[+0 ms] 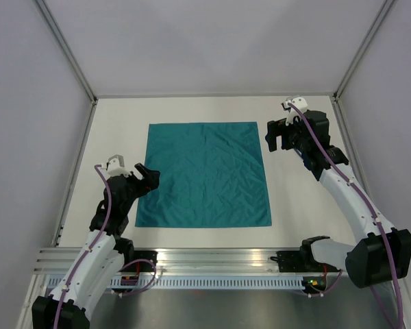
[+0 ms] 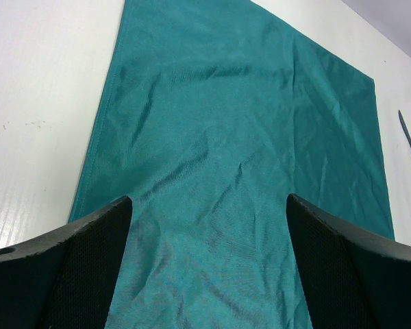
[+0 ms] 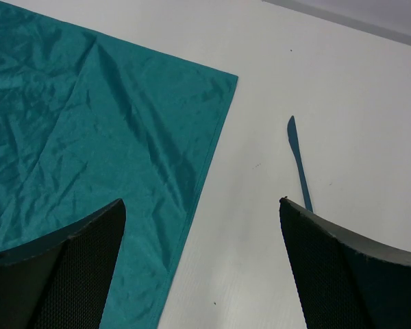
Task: Fold the napkin, place the utensils inside, and roll it up
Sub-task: Fold the napkin
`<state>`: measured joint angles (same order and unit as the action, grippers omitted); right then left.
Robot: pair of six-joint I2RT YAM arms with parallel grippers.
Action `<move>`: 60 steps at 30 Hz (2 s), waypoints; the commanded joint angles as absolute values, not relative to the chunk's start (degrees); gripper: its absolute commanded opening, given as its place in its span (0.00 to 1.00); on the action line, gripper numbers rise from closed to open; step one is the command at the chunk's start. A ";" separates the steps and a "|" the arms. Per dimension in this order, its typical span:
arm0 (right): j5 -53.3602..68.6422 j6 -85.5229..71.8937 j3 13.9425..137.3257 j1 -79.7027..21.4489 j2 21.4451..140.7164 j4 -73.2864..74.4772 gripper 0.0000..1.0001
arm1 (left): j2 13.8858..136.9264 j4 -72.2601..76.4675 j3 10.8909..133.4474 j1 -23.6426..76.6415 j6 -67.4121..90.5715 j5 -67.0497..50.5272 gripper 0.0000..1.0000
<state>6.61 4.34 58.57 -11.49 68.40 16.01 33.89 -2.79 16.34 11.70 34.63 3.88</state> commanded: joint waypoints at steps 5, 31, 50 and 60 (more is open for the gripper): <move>6.15 3.78 59.15 -11.69 66.80 14.50 0.98 | 33.93 -0.35 16.26 11.86 36.04 2.72 0.96; 8.00 4.57 58.97 -11.69 67.50 15.21 0.98 | 34.28 -0.35 16.17 11.87 36.12 2.37 0.96; 12.40 3.08 65.39 -28.36 80.24 18.28 0.98 | 33.66 -8.16 25.47 11.78 37.79 5.10 0.95; 9.14 1.41 73.63 -47.27 92.62 17.50 0.90 | 35.51 -21.88 43.93 11.78 35.16 11.16 0.95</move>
